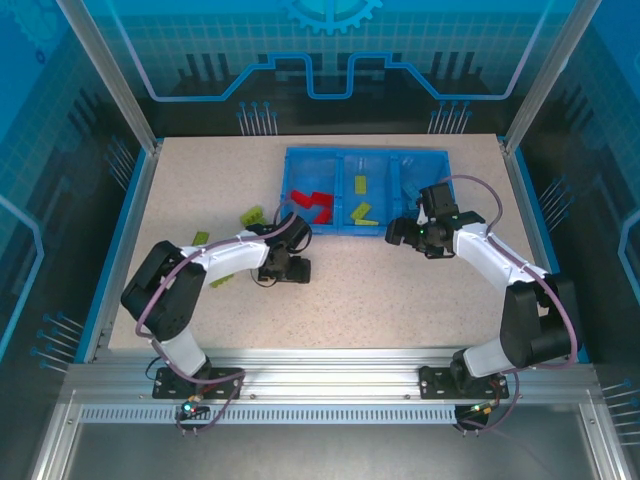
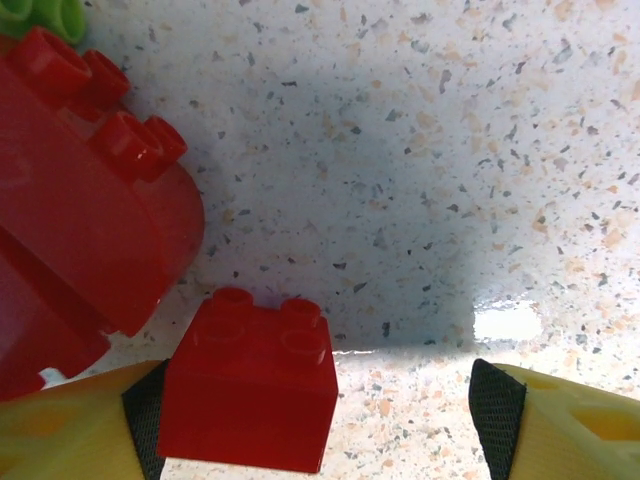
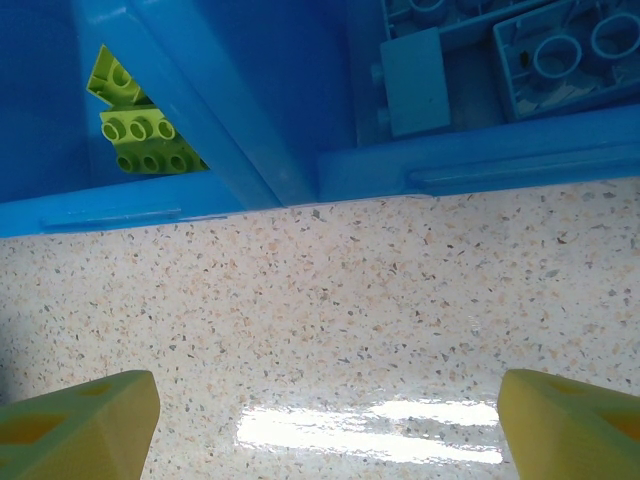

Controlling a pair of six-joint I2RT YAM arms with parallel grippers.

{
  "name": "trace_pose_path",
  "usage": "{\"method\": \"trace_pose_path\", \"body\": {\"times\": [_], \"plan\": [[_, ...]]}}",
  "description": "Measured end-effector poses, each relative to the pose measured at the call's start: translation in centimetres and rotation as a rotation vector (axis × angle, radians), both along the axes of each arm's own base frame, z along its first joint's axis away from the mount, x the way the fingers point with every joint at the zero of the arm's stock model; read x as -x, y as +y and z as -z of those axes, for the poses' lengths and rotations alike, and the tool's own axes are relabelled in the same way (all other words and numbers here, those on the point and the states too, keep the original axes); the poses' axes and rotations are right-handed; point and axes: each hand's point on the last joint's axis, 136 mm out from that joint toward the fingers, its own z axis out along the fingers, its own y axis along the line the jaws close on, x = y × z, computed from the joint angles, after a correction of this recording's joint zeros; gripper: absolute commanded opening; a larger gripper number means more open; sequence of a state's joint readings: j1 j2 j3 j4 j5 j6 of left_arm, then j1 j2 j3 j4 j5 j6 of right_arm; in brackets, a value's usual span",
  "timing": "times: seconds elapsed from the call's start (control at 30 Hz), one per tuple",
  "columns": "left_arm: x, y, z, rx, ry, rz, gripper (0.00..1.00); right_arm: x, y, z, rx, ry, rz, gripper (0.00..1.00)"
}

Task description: Sort the legos into containers by color

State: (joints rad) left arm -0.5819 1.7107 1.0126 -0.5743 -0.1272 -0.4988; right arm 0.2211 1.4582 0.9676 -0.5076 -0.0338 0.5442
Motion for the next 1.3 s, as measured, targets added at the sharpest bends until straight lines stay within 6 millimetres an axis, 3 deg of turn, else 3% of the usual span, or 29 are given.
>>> {"method": "trace_pose_path", "body": {"times": [0.07, 0.3, 0.53, 0.7, 0.8, 0.9, 1.03, 1.13, 1.3], "plan": [[-0.1, 0.0, 0.2, -0.002, 0.001, 0.002, 0.70, 0.0, 0.0, 0.0, 0.000, 0.000, 0.000, 0.89], [-0.6, -0.3, 0.5, -0.008, 0.000, 0.005, 0.32, 0.0, 0.0, 0.0, 0.000, 0.000, 0.000, 0.89], [-0.9, -0.7, -1.1, 0.022, -0.039, 0.003, 0.27, 0.5, 0.6, 0.1, 0.025, 0.003, -0.025, 0.89], [-1.8, -1.2, -5.0, 0.079, -0.128, 0.005, 0.27, 0.9, 1.9, 0.1, 0.029, 0.003, -0.062, 0.89], [-3.5, -2.1, -7.8, 0.116, -0.195, 0.010, 0.29, 1.0, 2.3, 0.1, 0.025, 0.002, -0.067, 0.89], [-6.1, -2.7, -10.8, 0.150, -0.266, 0.009, 0.30, 1.0, 2.8, 0.1, 0.021, -0.003, -0.075, 0.89], [-11.4, -3.6, -14.1, 0.187, -0.353, -0.010, 0.32, 1.5, 3.5, 0.4, 0.021, 0.003, -0.093, 0.89], [-14.5, -3.9, -13.9, 0.193, -0.366, -0.022, 0.33, 1.9, 3.9, 0.8, 0.023, 0.011, -0.104, 0.89], [-16.5, -3.6, -11.4, 0.171, -0.322, -0.046, 0.73, 2.4, 5.0, 1.0, 0.027, 0.015, -0.138, 0.89]]}}
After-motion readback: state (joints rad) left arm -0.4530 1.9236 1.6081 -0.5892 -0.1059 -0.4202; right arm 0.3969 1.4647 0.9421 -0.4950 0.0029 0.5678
